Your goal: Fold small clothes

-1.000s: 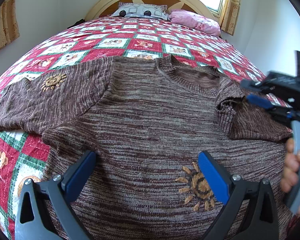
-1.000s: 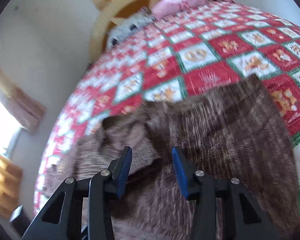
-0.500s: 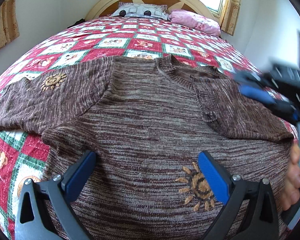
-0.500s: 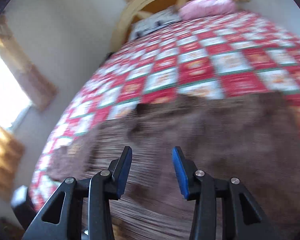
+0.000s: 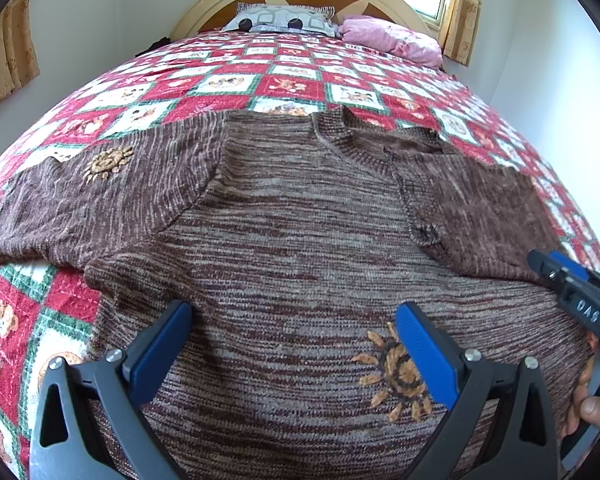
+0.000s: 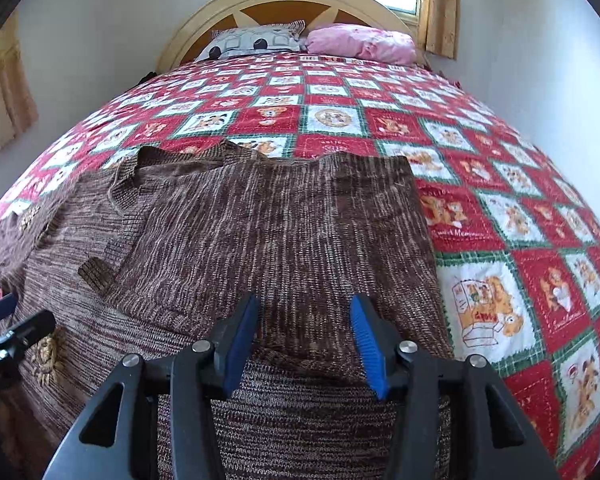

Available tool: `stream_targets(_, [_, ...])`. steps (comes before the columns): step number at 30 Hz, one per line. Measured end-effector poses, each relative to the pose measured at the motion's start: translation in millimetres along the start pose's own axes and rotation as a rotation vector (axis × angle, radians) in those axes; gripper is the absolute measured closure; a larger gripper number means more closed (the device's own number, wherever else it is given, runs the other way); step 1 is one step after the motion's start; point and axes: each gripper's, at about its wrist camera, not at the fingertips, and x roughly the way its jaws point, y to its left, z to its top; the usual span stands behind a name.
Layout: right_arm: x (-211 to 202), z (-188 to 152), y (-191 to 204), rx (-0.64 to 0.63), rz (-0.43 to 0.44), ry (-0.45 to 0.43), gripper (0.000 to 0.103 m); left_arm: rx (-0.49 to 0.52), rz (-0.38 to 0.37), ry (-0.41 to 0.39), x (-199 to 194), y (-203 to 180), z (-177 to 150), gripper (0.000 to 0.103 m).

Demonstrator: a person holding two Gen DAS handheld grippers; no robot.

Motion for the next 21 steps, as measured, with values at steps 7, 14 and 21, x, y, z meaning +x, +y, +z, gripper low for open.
stream_targets(7, [-3.2, -3.5, -20.5, 0.109, 0.118, -0.018, 0.052, -0.238, 0.107, -0.186, -57.9, 77.6, 18.2, 0.0])
stream_targets(14, [-2.3, -2.7, -16.2, 0.096, 0.105, -0.016, 0.052, -0.593, 0.272, -0.291, -92.2, 208.3, 26.3, 0.009])
stream_targets(21, [-1.9, -2.8, -17.0, 0.1, 0.11, -0.016, 0.051, -0.818, 0.204, -0.121, -45.8, 267.8, 9.4, 0.035])
